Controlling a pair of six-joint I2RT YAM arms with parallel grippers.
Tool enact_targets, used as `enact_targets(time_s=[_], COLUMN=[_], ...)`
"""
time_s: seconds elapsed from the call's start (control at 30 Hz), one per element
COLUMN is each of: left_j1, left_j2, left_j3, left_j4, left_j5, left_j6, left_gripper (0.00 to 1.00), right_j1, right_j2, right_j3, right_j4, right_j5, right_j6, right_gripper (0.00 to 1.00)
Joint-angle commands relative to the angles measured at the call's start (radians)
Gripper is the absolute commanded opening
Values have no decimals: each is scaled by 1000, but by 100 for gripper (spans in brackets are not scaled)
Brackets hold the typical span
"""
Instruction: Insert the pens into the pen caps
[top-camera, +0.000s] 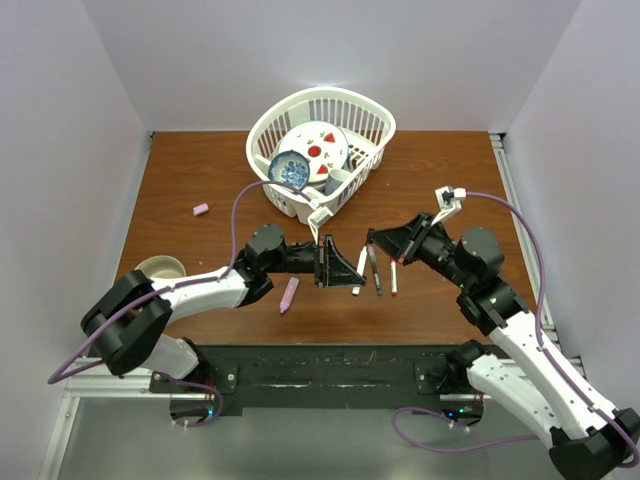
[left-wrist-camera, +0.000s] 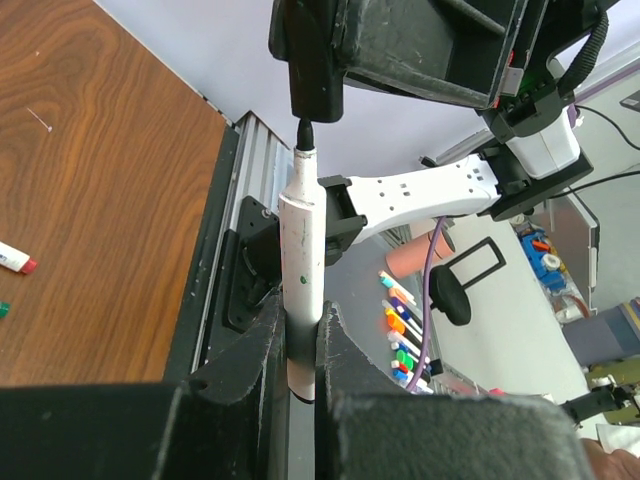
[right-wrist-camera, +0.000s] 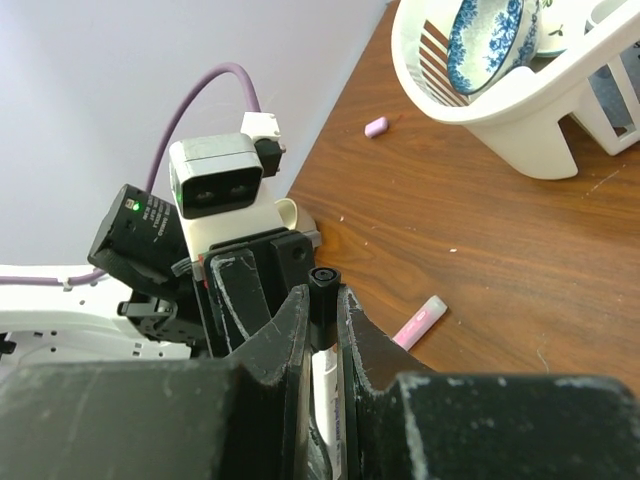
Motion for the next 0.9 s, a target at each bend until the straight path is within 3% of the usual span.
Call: enact_targets(time_s=[0.0, 0.87], left_j1=[-3, -2], left_j2=[7, 33], left_j3=[15, 27], left_j4=[84, 94], left_j5=[27, 39], left_j6=[-16, -24], left_gripper=[0, 0], right_j1=[6, 6], right_j2=[13, 2], right_j3=[19, 17], right_j4=[32, 36], right_j5=[10, -6], right_j6=[-12, -3], right_gripper=[6, 5])
